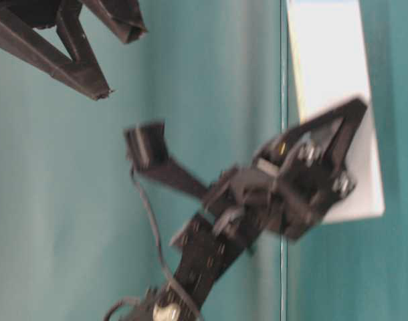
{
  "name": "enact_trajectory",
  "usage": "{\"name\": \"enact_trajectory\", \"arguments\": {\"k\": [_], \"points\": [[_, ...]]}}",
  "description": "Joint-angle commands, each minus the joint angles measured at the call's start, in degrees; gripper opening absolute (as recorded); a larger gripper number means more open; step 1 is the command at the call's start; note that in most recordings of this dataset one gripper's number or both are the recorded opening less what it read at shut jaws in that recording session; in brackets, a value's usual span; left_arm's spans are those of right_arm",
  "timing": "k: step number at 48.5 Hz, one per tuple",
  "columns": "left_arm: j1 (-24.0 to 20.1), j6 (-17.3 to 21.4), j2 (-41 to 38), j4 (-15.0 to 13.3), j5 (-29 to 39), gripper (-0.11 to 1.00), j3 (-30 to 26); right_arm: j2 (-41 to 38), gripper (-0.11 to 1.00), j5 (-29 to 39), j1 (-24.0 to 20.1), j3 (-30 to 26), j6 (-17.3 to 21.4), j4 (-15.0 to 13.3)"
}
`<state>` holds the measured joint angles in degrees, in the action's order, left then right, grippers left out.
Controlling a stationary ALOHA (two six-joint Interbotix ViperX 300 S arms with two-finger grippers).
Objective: Move the wooden board into place and insert the rod into its hole.
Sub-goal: 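Lift the strip with the left gripper and swing it toward table center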
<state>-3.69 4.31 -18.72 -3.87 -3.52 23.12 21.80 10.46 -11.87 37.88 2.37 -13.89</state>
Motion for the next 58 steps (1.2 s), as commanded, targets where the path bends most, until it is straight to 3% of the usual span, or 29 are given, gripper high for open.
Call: {"name": "enact_trajectory", "arguments": {"k": [1,13,22,31,43,58], "points": [[0.7,-0.5,-1.1,0.0,-0.5,0.22,-5.4,1.1,0.92,-0.1,0.0,-0.8,0.1,-0.3],[1.2,-0.5,-6.5,-0.1,1.0,0.22,-13.6,1.2,0.92,-0.1,0.0,-0.3,0.1,-0.3],[1.7,-0.6,-8.5,0.0,3.9,0.22,-16.4,1.1,0.92,-0.1,0.0,0.1,0.1,-0.9],[1.9,-1.0,-9.8,-0.1,4.8,0.22,-17.9,1.2,0.92,-0.1,0.3,0.1,0.1,-1.7],[2.2,-4.5,-11.3,0.0,5.5,0.22,-19.6,1.2,0.92,-0.1,0.5,0.3,0.1,-1.8],[3.3,-4.9,-11.5,0.0,5.5,0.22,-19.7,1.2,0.92,-0.3,0.5,0.5,0.1,-1.9]]}}
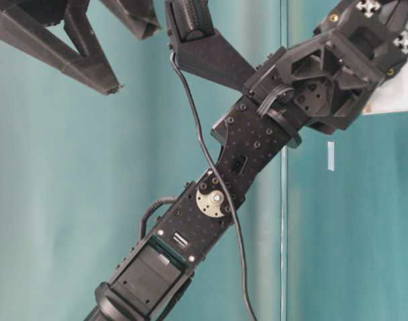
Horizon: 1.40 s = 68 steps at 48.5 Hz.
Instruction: Move the wooden board into place and insert the rod into its hole.
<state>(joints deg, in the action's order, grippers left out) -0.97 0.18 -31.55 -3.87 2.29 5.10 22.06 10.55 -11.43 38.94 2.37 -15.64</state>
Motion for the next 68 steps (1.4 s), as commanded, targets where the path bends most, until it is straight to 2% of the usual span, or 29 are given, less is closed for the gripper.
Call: {"name": "enact_trajectory", "arguments": {"k": [1,12,13,17,18,33,56,68], "points": [[0.5,-0.9,1.4,0.0,-0.3,0.22,-1.6,1.0,0.92,-0.4,0.0,-0.5,0.1,-0.2],[0.5,-1.3,1.4,0.0,-0.3,0.23,-1.7,1.0,0.92,-0.4,0.1,-0.4,0.1,-0.2],[0.5,-1.3,1.4,0.0,-0.2,0.25,-1.7,1.0,0.92,-0.4,0.1,-0.4,0.1,-0.1],[0.5,-1.3,1.4,0.0,-0.3,0.48,-1.6,1.0,0.92,-0.4,0.1,-0.4,0.1,-0.1],[0.5,-1.3,1.4,0.0,-0.2,0.5,-1.6,0.9,0.92,-0.4,0.1,-0.4,0.1,-0.1],[0.5,-0.9,3.4,0.2,0.7,0.48,-0.1,1.0,0.92,-0.4,0.1,-0.4,0.1,-0.1],[0.4,-0.7,12.2,0.2,0.7,0.48,12.8,0.9,0.92,-0.4,0.1,-0.2,0.1,-0.1],[0.5,-0.7,12.5,0.3,-3.2,0.48,15.3,0.9,0.92,-0.1,0.1,0.2,0.2,0.0]]}}
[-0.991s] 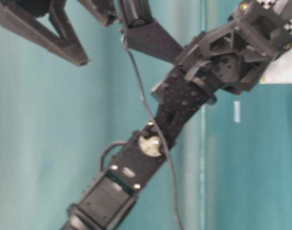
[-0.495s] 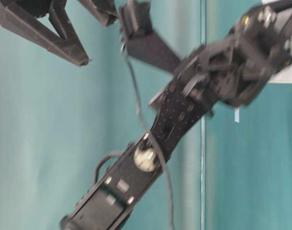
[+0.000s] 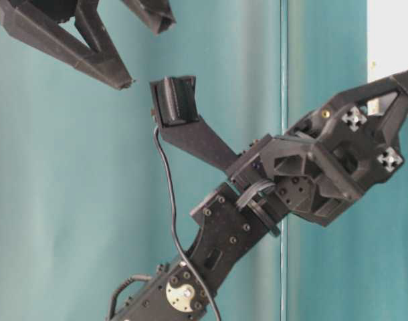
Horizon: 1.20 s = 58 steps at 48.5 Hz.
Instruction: Move the wooden board into place and insert the rod into its hole.
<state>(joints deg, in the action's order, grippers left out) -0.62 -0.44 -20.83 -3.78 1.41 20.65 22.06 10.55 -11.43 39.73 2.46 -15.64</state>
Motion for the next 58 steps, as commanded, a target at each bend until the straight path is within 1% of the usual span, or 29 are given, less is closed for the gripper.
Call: {"name": "enact_trajectory", "arguments": {"k": [1,8,13,20,25,34,41,49,58], "points": [[0.3,-0.1,1.5,0.2,-3.2,0.48,-0.2,0.9,0.92,0.0,0.1,-0.7,0.2,0.2],[1.2,-0.1,-1.0,0.2,-10.3,0.48,1.0,0.8,0.92,1.8,0.1,-1.2,1.4,0.8],[2.4,0.1,-2.8,0.2,-15.1,0.48,2.2,0.6,0.92,4.2,-0.2,-2.4,3.2,0.9],[3.6,0.6,-4.8,0.2,-20.5,0.48,5.3,-1.0,0.92,8.7,-1.5,-5.4,4.9,0.9],[3.6,1.7,-5.4,0.1,-23.6,0.48,7.4,-3.9,0.92,12.1,-3.3,-8.3,5.5,0.8],[2.0,3.1,-6.2,0.0,-29.0,0.48,9.0,-12.4,0.92,20.0,-6.2,-16.4,7.2,1.1],[1.2,3.3,-7.3,0.1,-31.7,0.48,8.6,-20.0,0.91,27.2,-7.7,-22.9,9.8,1.8],[1.3,3.4,-9.8,0.0,-34.5,0.48,7.6,-29.3,0.91,35.0,-8.9,-31.4,14.9,3.4],[1.4,3.4,-10.7,0.0,-34.8,0.48,7.2,-37.0,0.91,39.1,-8.9,-39.5,21.2,3.8]]}}
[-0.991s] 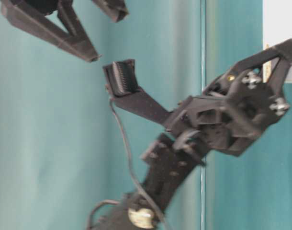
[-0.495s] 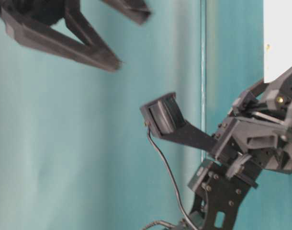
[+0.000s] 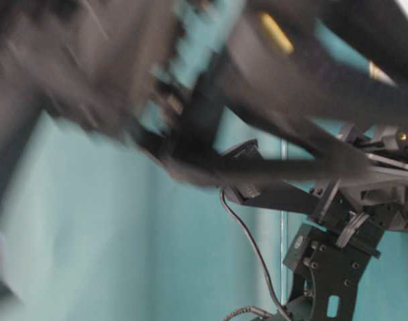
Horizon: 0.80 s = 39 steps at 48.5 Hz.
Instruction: Move the wooden board into place and insert the rod into its hole.
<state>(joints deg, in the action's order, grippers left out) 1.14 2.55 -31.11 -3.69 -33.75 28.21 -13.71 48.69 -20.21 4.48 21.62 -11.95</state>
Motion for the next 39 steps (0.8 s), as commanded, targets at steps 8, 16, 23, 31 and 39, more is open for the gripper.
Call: {"name": "enact_trajectory", "arguments": {"k": [8,16,23,31,39], "points": [[-0.4,0.4,-0.2,-0.2,0.4,0.48,0.0,-5.4,0.91,1.1,-0.1,-7.5,6.5,1.8],[-0.4,0.4,0.1,-0.2,0.5,0.48,0.0,-8.4,0.91,0.7,-0.1,-7.6,7.8,6.4],[-0.4,0.4,0.4,-0.2,0.6,0.48,-0.2,-9.7,0.91,-1.5,-0.2,-7.6,7.9,7.4],[-0.3,0.3,0.4,-0.3,0.7,0.48,-0.2,-11.3,0.91,-3.3,-0.2,-7.5,7.9,7.6],[0.1,0.3,0.4,-0.3,0.8,0.48,-0.3,-12.7,0.91,-3.5,-0.2,-7.1,7.9,7.6]]}}
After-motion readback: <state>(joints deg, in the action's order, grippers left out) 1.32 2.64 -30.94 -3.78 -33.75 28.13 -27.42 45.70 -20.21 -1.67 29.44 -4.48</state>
